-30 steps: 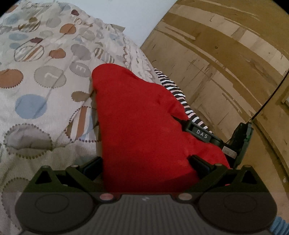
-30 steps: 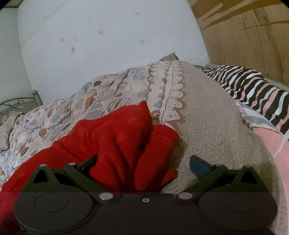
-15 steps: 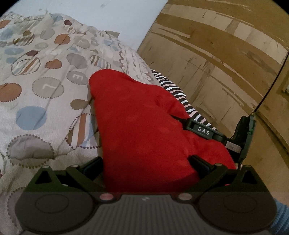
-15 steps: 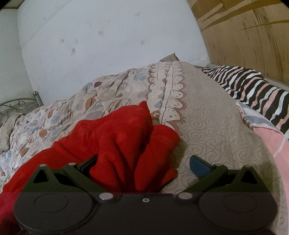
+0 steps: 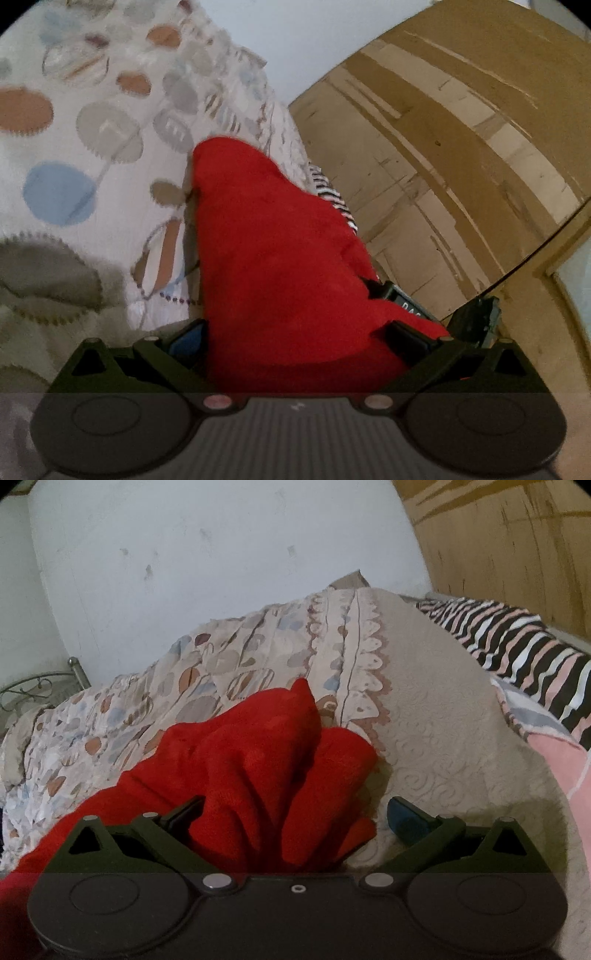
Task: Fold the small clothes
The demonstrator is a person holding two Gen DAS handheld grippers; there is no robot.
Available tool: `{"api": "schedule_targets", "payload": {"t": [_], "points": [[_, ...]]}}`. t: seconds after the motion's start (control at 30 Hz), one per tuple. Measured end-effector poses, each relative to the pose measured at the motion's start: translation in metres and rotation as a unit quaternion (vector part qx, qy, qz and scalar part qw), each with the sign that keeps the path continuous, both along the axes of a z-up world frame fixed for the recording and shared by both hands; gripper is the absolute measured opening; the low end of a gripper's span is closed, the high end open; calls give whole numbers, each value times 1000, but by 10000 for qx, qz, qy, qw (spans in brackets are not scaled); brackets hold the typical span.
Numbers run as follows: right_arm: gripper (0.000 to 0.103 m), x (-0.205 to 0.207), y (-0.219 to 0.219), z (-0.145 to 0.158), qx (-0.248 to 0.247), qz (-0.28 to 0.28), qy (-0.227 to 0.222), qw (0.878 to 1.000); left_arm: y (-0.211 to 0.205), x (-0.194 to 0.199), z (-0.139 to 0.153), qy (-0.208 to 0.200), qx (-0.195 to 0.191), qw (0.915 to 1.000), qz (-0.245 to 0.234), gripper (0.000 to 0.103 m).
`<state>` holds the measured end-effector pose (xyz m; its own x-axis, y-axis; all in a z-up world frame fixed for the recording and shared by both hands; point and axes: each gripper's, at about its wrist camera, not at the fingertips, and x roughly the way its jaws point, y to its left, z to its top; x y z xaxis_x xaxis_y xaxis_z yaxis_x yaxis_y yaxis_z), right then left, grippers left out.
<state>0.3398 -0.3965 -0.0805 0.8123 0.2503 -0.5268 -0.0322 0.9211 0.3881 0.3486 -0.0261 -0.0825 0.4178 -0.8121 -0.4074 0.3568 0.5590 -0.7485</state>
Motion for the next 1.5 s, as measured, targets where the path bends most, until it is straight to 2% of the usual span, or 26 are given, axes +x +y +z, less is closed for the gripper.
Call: {"api": "schedule_targets", "payload": {"t": [0.1,0.27,0.37,0.47,0.57,0.73,0.9,1.03,1.13,1.2,1.23,1.3,1.37,1.43,1.5], "points": [[90,-2,1,2,52,34,-8,10000,-5,6,-9,149,-99,9997,-158,103],[76,-3,-2,4,429,124,158,9989,-13,7,-8,59,97,9994,-340,103],[65,-3,-5,6,667,87,248,9974,-15,3,-4,-39,220,9993,-310,95],[52,-8,4,18,381,110,119,9991,-14,-1,9,-131,450,9986,-245,83],[48,-12,14,35,394,167,-73,9991,-8,-8,25,-404,533,9976,-196,77],[46,-11,43,67,351,517,-465,9970,8,-26,51,-1240,845,9887,-44,74],[46,4,74,83,823,852,-869,9891,49,-39,77,-1816,1162,9755,434,74],[46,31,111,79,1101,1092,-869,9841,84,-36,80,-1514,1174,9764,992,75],[46,53,140,68,1152,1215,-640,9838,102,-32,76,-1363,1489,9716,1234,75],[47,65,153,56,1147,1275,-431,9842,110,-27,71,-1101,1683,9728,1150,76],[47,69,159,50,1056,1302,-333,9853,117,-23,64,-831,1767,9746,1097,76],[51,77,167,38,689,1358,-61,9883,121,-17,50,-428,1947,9745,1028,77],[56,80,169,24,411,1390,104,9894,114,-17,48,-542,2207,9692,945,78],[63,79,165,16,319,1426,45,9893,107,-22,50,-696,2436,9634,876,80],[66,79,158,11,355,1419,86,9892,99,-24,48,-729,2617,9582,896,86]]}}
